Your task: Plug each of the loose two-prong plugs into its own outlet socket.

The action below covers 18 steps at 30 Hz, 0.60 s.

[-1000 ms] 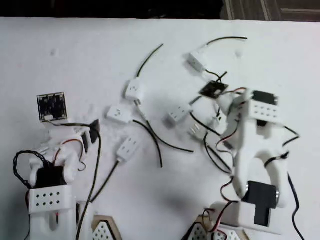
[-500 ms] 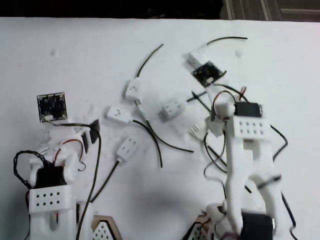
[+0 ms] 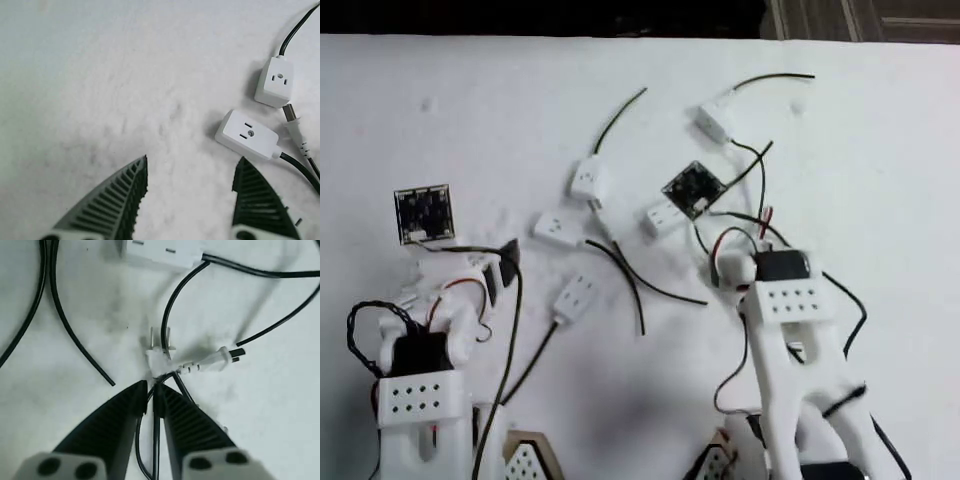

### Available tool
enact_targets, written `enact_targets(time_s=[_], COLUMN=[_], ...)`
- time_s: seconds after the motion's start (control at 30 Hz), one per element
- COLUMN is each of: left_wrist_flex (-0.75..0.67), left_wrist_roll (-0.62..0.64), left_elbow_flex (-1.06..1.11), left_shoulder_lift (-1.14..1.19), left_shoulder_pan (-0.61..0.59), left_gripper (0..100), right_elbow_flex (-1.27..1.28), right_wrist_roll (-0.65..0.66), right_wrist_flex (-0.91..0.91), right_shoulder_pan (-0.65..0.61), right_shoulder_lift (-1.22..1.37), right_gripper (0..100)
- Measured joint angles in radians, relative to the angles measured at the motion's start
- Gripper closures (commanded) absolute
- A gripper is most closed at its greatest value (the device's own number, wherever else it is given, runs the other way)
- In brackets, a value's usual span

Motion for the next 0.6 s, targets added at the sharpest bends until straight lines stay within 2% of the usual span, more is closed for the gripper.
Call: enact_targets(time_s=[0.13,0.37,0.6], left_wrist_flex=[0.000,0.000,0.000], left_wrist_roll=[0.000,-0.012,-0.012], left_elbow_flex=[0.000,0.000,0.000], left_shoulder_lift=[0.000,0.000,0.000], left_shoulder_pan=[0.000,0.000,0.000], left_gripper=[72,72,72], right_elbow_flex=[-0.021,-0.181,-0.321], right_wrist_roll=[0.017,0.265,0.439], right_wrist_flex=[0.041,0.184,0.199], right_shoulder_pan=[0.031,0.218,0.331], right_shoulder_lift=[0.018,0.075,0.327], right_gripper=[85.1,84.8,84.7])
